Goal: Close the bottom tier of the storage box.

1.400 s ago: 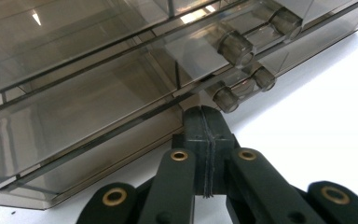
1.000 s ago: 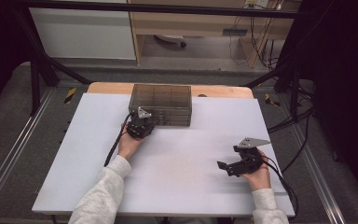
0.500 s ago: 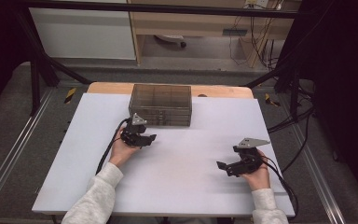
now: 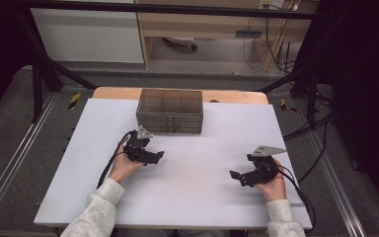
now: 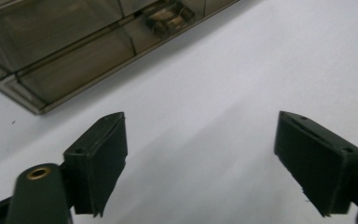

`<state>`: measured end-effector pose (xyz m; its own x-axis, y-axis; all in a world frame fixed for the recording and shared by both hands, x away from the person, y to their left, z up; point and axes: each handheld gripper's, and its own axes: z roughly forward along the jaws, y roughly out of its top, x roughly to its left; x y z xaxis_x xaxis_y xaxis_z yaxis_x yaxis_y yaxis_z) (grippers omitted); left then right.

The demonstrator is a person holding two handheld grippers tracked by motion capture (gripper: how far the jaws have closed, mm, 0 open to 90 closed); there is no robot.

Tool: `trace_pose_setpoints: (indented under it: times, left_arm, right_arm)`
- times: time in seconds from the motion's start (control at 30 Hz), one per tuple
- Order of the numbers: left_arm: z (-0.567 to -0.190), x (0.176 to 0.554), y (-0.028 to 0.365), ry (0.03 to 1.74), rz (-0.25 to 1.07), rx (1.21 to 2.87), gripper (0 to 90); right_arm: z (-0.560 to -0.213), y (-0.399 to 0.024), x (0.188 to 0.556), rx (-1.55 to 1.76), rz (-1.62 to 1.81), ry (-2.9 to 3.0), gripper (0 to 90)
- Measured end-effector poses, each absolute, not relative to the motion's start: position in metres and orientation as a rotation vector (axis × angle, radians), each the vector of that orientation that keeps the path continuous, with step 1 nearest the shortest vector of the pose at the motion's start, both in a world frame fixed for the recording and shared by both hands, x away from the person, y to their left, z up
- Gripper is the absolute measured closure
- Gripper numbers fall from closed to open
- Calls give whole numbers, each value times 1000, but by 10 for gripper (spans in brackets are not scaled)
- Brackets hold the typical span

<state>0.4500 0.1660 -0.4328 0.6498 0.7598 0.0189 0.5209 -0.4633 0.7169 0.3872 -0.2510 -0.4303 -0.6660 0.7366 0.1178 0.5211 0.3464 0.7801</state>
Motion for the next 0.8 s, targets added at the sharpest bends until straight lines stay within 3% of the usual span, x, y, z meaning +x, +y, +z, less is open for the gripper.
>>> trace_pose_setpoints:
  times: [0.33, 0.8]
  left_arm:
    - [-431, 434, 179, 973, 423, 2191, 37]
    - [-428, 408, 201, 972, 443, 2183, 38]
  right_arm:
    - [-430, -251, 387, 1128, 1225, 2356, 4]
    - [-430, -251, 387, 1126, 1226, 2359, 3]
